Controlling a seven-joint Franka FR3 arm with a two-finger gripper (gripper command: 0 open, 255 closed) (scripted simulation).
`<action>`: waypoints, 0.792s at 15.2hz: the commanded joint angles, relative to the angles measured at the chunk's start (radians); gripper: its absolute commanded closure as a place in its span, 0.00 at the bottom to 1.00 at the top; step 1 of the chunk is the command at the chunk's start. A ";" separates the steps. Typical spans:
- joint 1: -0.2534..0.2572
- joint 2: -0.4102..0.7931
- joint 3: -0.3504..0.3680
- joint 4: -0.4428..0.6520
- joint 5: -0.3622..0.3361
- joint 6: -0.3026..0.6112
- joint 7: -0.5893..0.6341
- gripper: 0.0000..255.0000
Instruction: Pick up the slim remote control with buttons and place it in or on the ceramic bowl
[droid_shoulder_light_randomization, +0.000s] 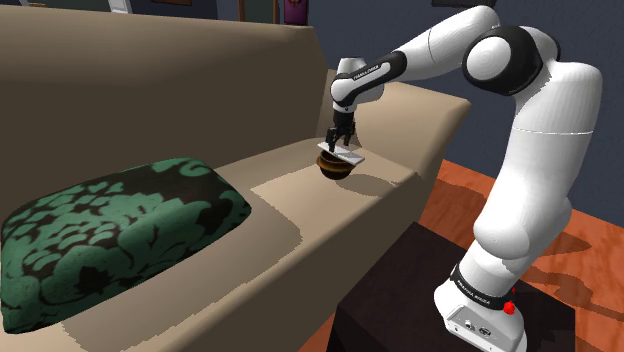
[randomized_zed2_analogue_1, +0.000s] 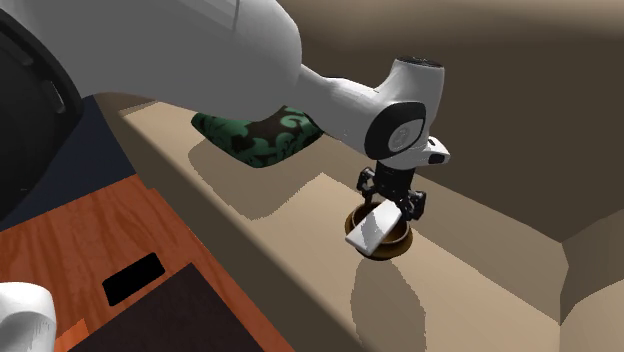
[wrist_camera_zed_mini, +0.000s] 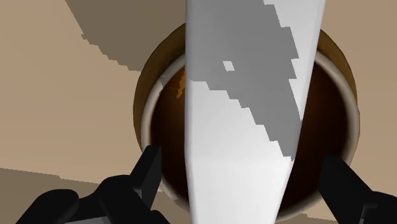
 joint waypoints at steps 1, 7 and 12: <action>0.000 -0.014 0.001 0.015 0.001 -0.030 -0.001 0.00; 0.001 -0.048 0.002 0.065 0.004 -0.114 -0.003 0.00; 0.001 -0.048 0.002 0.065 0.004 -0.114 -0.003 0.00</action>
